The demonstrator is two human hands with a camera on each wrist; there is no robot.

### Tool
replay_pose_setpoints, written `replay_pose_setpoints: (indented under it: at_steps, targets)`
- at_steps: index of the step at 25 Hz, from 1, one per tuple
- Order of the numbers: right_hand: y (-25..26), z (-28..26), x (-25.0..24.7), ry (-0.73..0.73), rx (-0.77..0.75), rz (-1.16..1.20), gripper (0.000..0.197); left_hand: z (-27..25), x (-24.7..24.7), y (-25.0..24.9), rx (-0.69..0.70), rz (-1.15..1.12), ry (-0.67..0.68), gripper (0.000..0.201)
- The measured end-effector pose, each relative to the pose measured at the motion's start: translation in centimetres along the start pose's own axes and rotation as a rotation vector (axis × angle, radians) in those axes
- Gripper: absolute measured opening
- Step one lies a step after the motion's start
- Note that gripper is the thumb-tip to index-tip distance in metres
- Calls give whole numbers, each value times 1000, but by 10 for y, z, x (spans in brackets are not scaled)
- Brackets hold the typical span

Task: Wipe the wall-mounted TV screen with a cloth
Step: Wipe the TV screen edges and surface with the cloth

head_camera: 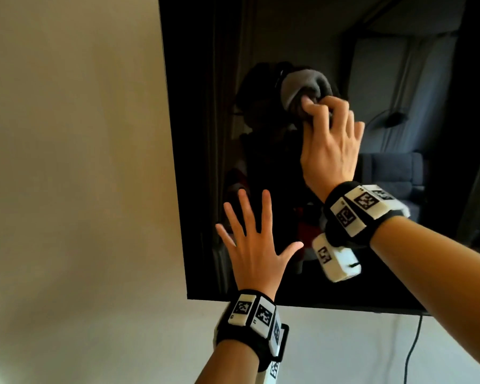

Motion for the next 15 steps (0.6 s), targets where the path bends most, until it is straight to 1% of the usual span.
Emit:
replay_pose_setpoints:
  at_steps: [1,2,3,4,5,6,7,8,9,11,12,13,15]
  targets:
    - [9,-8,3,-7,-9,4,33,-6,2,8,-61,-32,2,118]
    - [28,-21,9,25,-163,-3,36,-13,4,17,-143,-77,5,121]
    - [45,-35,15,80,-360,-15,38,-22,6,25,-227,-129,7,123]
    - [51,-39,18,139,-501,-36,40,-29,9,31,-286,-179,10,124]
    - [50,-29,19,153,-519,-62,41,-34,11,35,-315,-226,17,124]
    - [44,-16,19,145,-406,-58,41,-36,14,38,-325,-271,35,123]
    - [41,-7,18,102,-263,-31,42,-36,17,38,-329,-304,57,122]
    - [43,-6,19,72,-170,-11,42,-36,18,39,-332,-322,72,121]
    - [53,-13,23,69,-220,-13,43,-36,19,39,-332,-326,75,120]
    - [80,-33,31,141,-559,-37,44,-38,17,39,-319,-315,54,119]
    - [82,-32,33,171,-635,-60,44,-38,17,39,-313,-299,40,119]
    - [78,-22,33,160,-576,-75,43,-38,17,39,-310,-284,34,118]
    - [73,-11,28,116,-295,-9,41,-37,17,40,-318,-276,56,116]
Point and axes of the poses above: each hand's wrist, its own z-axis towards the middle knuckle, its own x-axis out of the palm, y = z × x, the point moved 5 cm from there along z, towards the middle knuckle, and after that the axes turned 4 degrees about -z, right-handed, at the moved point
